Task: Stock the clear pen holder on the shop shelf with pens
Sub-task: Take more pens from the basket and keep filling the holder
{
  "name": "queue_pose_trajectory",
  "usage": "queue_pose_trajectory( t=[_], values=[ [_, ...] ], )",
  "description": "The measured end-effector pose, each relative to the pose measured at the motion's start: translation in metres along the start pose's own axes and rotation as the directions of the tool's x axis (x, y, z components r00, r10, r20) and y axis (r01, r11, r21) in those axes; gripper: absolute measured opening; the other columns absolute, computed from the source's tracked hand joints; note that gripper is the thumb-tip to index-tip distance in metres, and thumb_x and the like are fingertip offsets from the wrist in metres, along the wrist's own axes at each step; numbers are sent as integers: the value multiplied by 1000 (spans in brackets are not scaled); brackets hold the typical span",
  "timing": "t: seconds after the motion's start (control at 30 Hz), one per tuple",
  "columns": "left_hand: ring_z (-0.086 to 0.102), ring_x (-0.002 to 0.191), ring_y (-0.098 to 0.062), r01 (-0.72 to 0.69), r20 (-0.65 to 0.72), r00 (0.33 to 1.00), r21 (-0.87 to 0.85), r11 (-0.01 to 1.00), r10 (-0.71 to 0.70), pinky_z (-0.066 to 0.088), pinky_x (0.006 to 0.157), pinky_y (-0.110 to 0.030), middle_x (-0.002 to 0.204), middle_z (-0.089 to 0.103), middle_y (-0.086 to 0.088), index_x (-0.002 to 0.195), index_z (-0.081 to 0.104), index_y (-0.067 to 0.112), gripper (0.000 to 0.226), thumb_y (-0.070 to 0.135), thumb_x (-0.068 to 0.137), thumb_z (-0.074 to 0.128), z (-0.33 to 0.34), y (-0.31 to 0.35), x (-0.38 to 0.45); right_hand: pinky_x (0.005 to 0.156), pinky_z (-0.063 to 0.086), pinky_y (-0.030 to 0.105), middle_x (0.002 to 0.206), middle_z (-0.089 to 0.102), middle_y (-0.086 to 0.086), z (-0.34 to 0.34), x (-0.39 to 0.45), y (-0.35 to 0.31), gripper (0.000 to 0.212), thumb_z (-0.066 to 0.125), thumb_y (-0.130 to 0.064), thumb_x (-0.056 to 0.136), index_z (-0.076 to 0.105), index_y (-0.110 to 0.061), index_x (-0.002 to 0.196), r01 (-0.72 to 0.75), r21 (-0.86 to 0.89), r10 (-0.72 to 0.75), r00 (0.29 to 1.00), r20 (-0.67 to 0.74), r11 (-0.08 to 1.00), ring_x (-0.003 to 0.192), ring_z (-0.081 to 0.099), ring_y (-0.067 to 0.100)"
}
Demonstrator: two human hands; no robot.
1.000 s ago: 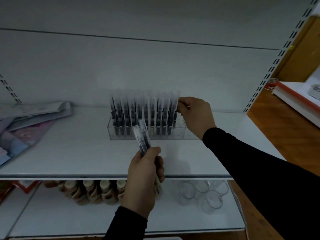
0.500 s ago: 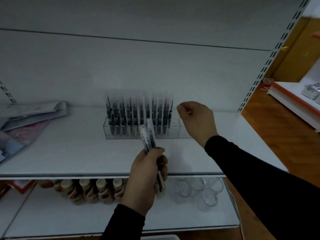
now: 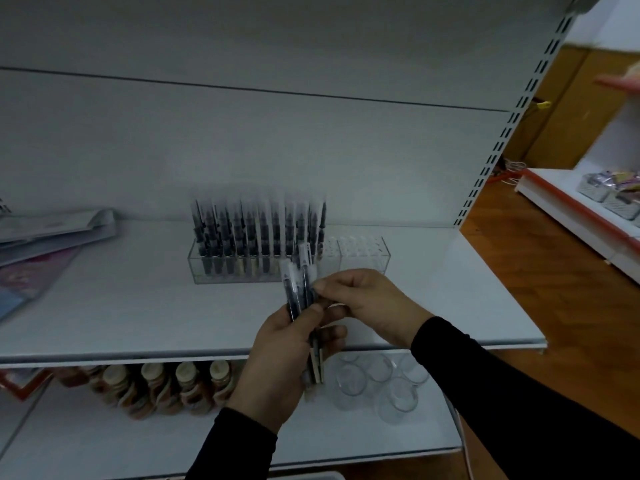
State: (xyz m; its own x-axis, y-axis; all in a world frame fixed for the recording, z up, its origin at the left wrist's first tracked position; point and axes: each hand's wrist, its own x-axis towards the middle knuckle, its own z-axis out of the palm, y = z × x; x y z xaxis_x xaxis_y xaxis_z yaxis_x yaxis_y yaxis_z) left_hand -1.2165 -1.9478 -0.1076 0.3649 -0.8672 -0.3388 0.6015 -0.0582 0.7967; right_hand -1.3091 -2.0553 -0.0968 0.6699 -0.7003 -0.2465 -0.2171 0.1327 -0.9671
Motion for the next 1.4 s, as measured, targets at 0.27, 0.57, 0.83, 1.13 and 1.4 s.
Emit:
queue_pose_trajectory(
  t=[0.27,0.57,0.83,1.13,1.4],
  values=[
    [67,73,-28,-24,-134,991,35,999,28,56,73,-39,85,73,-17,92,63,2,15,9,97,51,-5,-3,6,62,52,19,77,71,3,-7,5,-11,9,68,-19,88,71,-12,82,123,178,-82,971,-224,976,71,64,12],
    [62,63,-22,-63,-262,963,15,998,64,52,60,-33,79,69,-11,90,58,9,8,11,96,53,-11,2,7,73,56,21,78,75,7,-31,20,-46,6,70,-15,87,74,-10,85,394,60,-312,803,-508,917,74,70,16],
    [54,51,-17,-103,-313,943,40,994,111,42,50,-29,66,62,-5,89,58,10,6,11,94,54,-16,7,10,83,59,29,80,74,-1,-26,41,-55,8,68,-22,90,73,-22,83,433,-235,-483,659,-576,870,76,71,12],
    [51,48,-16,-119,-330,936,34,992,124,40,47,-28,62,59,-6,87,57,9,8,10,93,54,-21,10,13,84,58,31,81,73,-5,-17,53,-48,12,67,-22,90,70,-29,81,391,-336,-515,685,-516,857,82,71,18],
    [51,48,-15,-117,-316,941,43,992,124,40,48,-28,63,59,-5,87,57,10,8,10,94,53,-21,11,11,83,58,31,82,73,7,-9,60,-37,11,65,-20,92,74,-14,89,330,-423,-516,715,-471,844,83,70,25]
  ],
)
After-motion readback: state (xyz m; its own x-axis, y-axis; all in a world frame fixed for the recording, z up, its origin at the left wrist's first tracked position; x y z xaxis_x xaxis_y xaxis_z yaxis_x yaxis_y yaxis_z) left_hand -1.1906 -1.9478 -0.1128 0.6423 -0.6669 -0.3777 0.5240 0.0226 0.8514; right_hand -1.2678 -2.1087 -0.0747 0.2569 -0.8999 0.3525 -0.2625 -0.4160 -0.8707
